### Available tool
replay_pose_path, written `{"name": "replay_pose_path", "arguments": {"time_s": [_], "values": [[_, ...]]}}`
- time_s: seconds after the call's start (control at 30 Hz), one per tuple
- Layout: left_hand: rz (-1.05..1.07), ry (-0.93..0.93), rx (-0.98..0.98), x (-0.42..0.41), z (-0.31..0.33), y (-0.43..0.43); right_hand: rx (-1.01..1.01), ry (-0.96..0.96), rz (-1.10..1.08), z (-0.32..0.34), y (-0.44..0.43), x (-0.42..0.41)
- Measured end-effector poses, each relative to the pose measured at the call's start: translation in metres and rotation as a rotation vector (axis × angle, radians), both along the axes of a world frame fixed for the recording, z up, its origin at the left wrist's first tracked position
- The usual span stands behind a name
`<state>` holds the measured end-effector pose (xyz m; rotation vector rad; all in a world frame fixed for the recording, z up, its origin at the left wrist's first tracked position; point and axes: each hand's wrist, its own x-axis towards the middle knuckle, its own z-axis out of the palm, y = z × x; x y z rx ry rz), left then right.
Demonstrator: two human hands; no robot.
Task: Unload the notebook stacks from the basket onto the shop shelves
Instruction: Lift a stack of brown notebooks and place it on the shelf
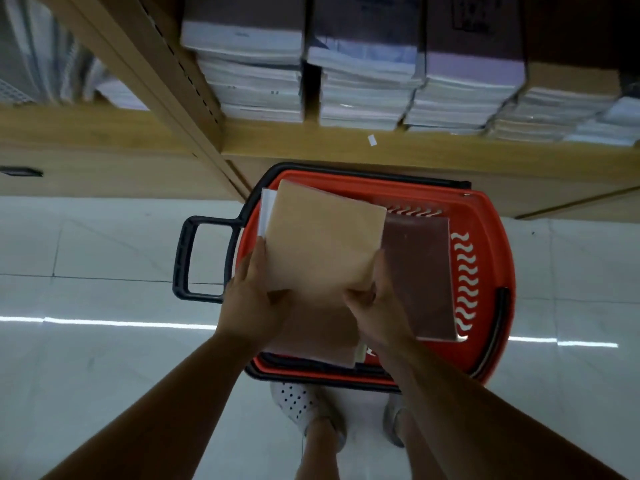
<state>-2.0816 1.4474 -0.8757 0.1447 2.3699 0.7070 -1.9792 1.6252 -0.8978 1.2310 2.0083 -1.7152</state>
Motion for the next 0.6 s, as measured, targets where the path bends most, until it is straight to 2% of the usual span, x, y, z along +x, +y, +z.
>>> {"name": "replay_pose_path", "arguments": {"time_s": [0.23,0.5,0.6], "values": [[0.144,0.002,0.178,0.01,-0.01,-0.007,0.055,-0.014,0.08,-0.001,0.003,0.0],[0.255,-0.196,0.429,0.022,-0.002,-0.017,-0.021,0.008,0.119,-0.006,0.005,-0.002],[0.333,-0.231,0.483,0.021,-0.004,-0.014,-0.037,-0.043,0.101,-0.006,0.008,-0.009]]}}
